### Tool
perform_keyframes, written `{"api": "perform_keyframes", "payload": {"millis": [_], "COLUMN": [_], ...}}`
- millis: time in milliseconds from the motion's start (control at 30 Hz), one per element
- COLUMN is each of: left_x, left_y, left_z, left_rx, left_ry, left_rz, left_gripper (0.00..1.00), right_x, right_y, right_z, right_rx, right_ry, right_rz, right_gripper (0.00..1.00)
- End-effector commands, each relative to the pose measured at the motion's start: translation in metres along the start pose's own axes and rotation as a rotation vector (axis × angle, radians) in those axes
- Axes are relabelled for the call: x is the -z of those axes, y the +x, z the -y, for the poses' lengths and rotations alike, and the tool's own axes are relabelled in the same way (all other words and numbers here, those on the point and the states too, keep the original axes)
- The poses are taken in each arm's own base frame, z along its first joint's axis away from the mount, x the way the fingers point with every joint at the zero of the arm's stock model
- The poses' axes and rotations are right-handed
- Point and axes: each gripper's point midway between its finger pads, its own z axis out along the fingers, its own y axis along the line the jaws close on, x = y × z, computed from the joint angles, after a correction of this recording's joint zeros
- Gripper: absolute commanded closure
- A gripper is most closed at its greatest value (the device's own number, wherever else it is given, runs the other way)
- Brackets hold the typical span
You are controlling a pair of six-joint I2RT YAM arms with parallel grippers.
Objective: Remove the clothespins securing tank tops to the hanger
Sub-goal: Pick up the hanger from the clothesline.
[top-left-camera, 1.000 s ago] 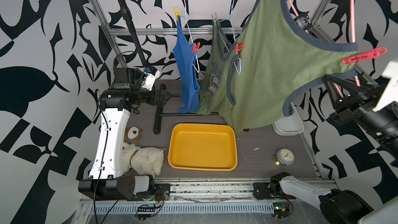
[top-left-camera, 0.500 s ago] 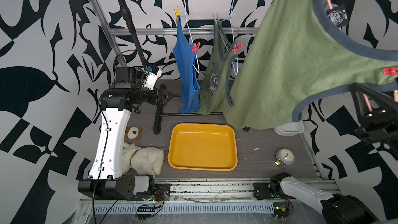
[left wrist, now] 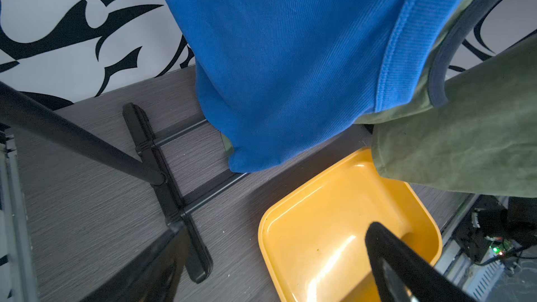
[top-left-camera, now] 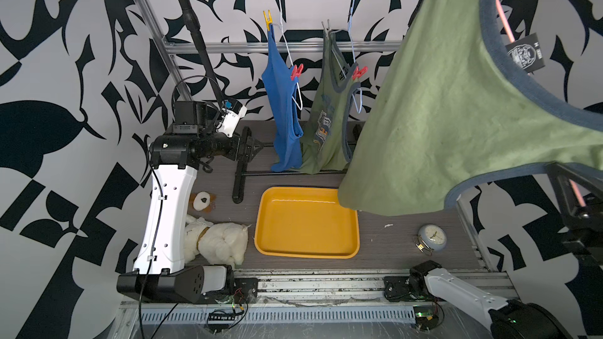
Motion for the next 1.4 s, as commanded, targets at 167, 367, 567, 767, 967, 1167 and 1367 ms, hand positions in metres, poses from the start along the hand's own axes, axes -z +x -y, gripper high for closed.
{"api": "perform_keyframes", "payload": {"millis": [167,367,567,767,967,1167,1367], "left_x": [0.046,0.076,0.104,0.126,0.149,0.174,0.182], "left_y": [0.027,0.042,0.044,0.051,0.039,0.014,-0.012], "left_z": [0.029,0.053,0.082,0.107,0.134,0.152,0.152], "left_rx": [-0.183,-0.249,-0.274,-0.307,-0.314,-0.356,-0.356], "left_ry": [-0.031,-0.021,0.022,0.071,0.154,0.175,0.175], "left_rz": [-0.039,-0.039,0.018,0.041,0.113,0.215,0.290], "left_gripper": [0.01,0.01,0.01,0.01,0.01,0.01,0.00], "right_x": [-0.028,-0.049,-0.078,-0.102,-0.120,-0.124,-0.133], "right_y": [-0.012,-0.004,0.014,0.034,0.064,0.086,0.114], "right_z": [-0.020,-0.028,-0.026,-0.023,-0.019,-0.020,-0.015], "right_rx": [-0.041,-0.083,-0.130,-0.167,-0.207,-0.228,-0.258], "right_ry": [-0.170,-0.262,-0.311,-0.342,-0.362,-0.385,-0.384], "right_rz": [0.038,-0.002,-0.054,-0.114,-0.200,-0.267,-0.333], "right_gripper": [1.00,1.00,1.00,1.00,1.00,1.00,1.00]}}
